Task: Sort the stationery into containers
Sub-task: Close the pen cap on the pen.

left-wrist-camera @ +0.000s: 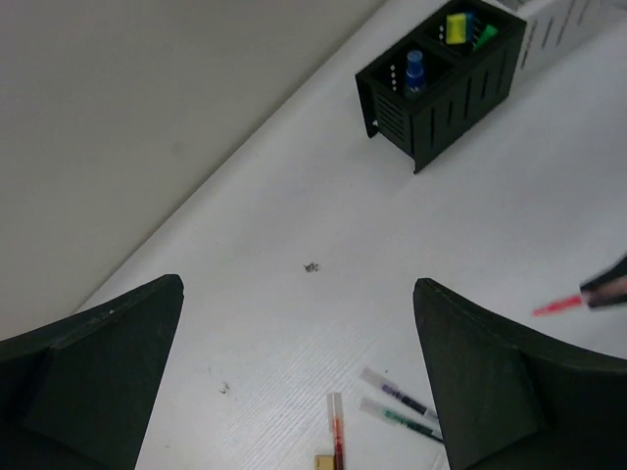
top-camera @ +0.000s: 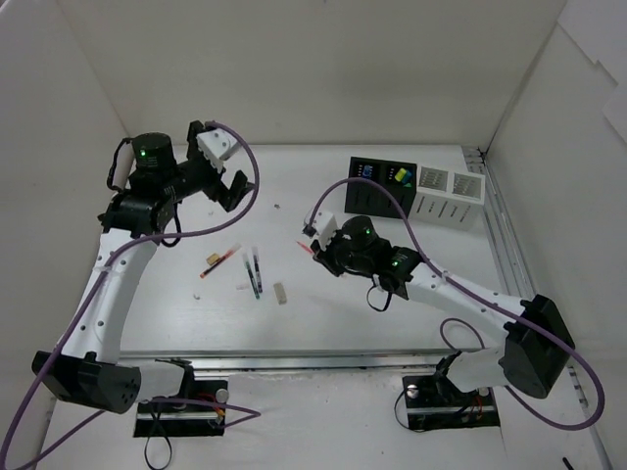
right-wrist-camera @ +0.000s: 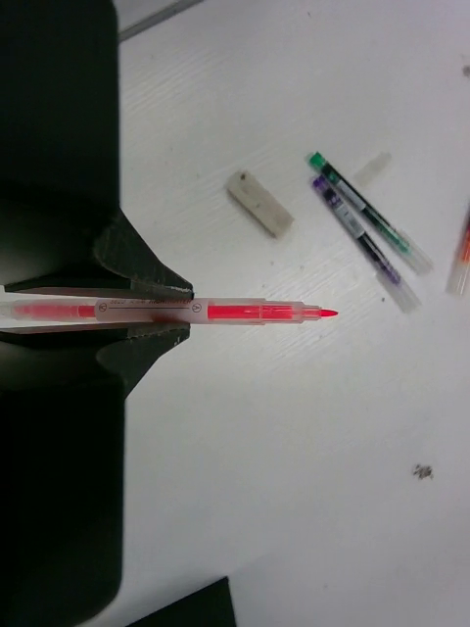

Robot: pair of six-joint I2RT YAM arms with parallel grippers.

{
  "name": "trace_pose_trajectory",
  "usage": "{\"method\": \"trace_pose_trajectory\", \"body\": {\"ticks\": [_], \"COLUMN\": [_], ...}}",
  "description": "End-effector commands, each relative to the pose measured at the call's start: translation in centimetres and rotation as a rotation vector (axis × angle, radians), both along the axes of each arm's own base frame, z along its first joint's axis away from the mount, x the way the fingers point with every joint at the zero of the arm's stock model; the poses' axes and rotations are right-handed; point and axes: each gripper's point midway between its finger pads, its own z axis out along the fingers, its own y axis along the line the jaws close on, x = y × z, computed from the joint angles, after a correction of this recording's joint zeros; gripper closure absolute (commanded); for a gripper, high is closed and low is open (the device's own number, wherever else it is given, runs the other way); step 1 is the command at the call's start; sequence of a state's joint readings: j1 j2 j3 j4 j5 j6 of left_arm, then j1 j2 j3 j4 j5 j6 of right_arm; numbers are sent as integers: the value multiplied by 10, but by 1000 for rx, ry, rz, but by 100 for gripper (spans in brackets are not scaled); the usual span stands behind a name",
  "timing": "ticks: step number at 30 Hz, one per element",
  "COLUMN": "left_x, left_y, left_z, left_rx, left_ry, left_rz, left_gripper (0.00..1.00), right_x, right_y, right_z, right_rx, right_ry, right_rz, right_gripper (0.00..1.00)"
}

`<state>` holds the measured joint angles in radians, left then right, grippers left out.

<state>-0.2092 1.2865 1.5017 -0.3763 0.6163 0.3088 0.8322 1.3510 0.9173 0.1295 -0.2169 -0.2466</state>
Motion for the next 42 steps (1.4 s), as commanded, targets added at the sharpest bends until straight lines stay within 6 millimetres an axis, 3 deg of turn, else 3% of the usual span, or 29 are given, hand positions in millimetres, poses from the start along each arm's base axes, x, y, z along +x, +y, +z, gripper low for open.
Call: {"method": "trace_pose_trajectory", "body": {"ticks": [1,4,7,10,13,16,17,18,19,21,22,28,34,42], "left_x": [-29,-39,-47,-61,-71,-62,-60,-47,-55,-57,-69,-88,-89,-78], "left_y": [-5,6,15,17,18,17,16,16,19,21,22,28,34,32], "left_z": [-9,-54,-79,-114,-158,-192,-196,-197,-218,-225,-243,-280,-309,-321], "left_rx": [186,317,410,512,579,562,534,547,550,554,563,534,528,527], "left_ry": [-106,-24,15,65,239,384,398,338,370,349,390,410,443,546], "left_rz": [-203,-264,-371,-535,-631,-586,-547,-509,-505,-456,-462,-391,-352,-378], "left_gripper": [1,1,1,4,9,21,18,15,15,14,14,19,25,37], "right_x": [14,33,44,51,54,59,60,62,65,66,68,72,71,72], "right_y": [-13,-43,-64,-82,-92,-99,-102,-103,-105,-110,-111,-109,-107,-106], "right_z": [12,9,14,22,28,30,30,28,30,27,28,35,35,36], "right_rx": [74,65,41,11,-5,-13,-23,-39,-39,-69,-71,-62,-52,-48], "right_ry": [-14,0,0,-26,-45,-51,-50,-47,-51,-37,-36,-45,-38,-36], "right_rz": [-67,-161,-220,-273,-308,-349,-357,-371,-382,-406,-411,-428,-440,-443], "right_gripper": [100,100,100,100,100,100,100,100,100,100,100,100,100,100]}}
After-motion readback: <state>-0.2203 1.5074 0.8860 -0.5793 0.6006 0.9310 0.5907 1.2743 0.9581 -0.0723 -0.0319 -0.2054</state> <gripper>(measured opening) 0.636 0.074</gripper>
